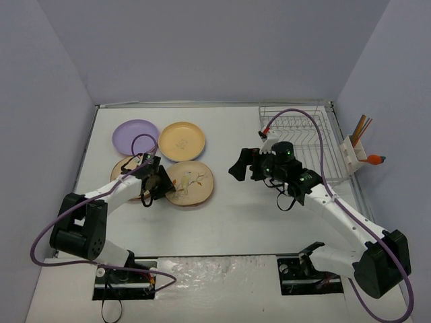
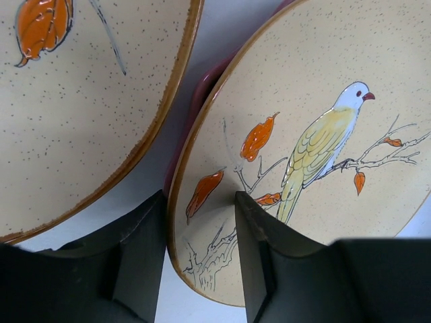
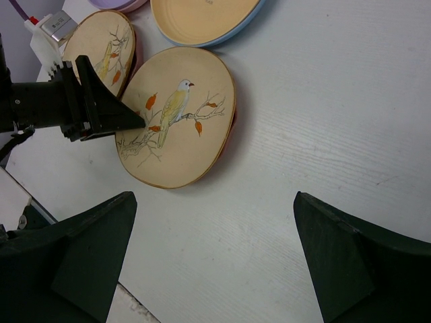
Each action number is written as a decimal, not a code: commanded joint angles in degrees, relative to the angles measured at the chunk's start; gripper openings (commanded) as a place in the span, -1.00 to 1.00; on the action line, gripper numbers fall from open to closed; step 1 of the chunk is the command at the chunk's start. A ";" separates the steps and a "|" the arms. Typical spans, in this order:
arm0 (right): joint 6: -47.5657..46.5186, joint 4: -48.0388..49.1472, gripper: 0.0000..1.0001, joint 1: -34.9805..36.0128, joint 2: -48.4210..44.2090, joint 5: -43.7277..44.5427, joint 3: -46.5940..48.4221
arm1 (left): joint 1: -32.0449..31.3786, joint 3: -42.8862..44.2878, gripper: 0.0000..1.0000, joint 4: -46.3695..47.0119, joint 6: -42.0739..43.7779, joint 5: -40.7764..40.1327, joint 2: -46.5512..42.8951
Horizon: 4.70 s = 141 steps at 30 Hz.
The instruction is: Load the plates into the dish rack
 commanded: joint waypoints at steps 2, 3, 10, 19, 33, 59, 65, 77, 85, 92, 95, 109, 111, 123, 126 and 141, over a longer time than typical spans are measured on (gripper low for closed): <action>0.82 6.08 1.00 0.87 0.07 -0.85 -0.85 | -0.63 -0.09 -0.68 -2.89 0.95 -0.69 -2.89; 1.07 6.49 1.00 0.98 0.33 -0.90 -1.00 | -0.63 0.01 -0.71 -3.55 1.06 -0.69 -3.36; 1.41 7.96 1.00 2.01 1.79 -0.90 -1.61 | -0.63 -0.51 -1.00 -4.76 1.06 0.08 -5.43; 4.26 11.61 1.00 3.64 5.66 -0.99 -1.40 | -0.54 1.89 -1.00 -9.49 0.65 0.85 -11.49; 17.09 25.60 1.00 5.32 14.58 -1.79 -3.47 | -0.53 0.86 -1.00 -5.03 -4.16 4.22 -17.86; 26.64 34.96 0.96 7.29 28.30 -3.71 -4.95 | 0.64 -20.55 -1.00 26.44 -23.42 7.61 -34.27; 26.46 34.42 0.88 7.47 28.07 -4.26 -5.12 | 0.86 -23.30 -1.00 30.30 -26.73 8.71 -36.59; 26.29 33.64 0.63 7.56 27.12 -6.88 -4.07 | 0.86 -24.69 -1.00 37.10 -27.69 10.39 -37.88; 26.70 35.16 0.54 7.52 27.17 -8.50 -2.23 | 0.78 -24.86 -1.00 41.68 -27.69 12.67 -36.47; 30.00 40.26 0.17 6.71 26.38 -9.90 -2.64 | 0.77 -23.95 -1.00 42.27 -26.81 14.02 -36.27; 29.89 41.07 -0.10 6.31 25.23 -9.28 -2.98 | 0.77 -23.84 -1.00 42.65 -26.76 14.23 -36.26; 25.89 40.88 -1.00 1.77 12.56 -4.83 -6.77 | 0.77 -16.33 -0.61 28.74 -16.14 16.52 -33.86; 23.96 37.71 -1.00 0.57 10.68 -4.37 -5.21 | 0.77 -12.61 -0.07 23.53 -12.54 15.73 -34.13; -6.17 -1.74 -1.00 -13.03 3.17 3.79 20.18 | 0.86 13.17 0.94 -16.13 15.85 -2.56 -29.13; -16.96 -6.54 -1.00 -17.39 3.00 11.20 25.32 | 0.91 16.53 0.94 -21.53 21.66 -8.78 -29.06; -47.45 2.96 -1.00 -38.51 18.47 20.08 36.03 | 1.21 11.46 0.94 -16.33 33.75 -14.88 -31.79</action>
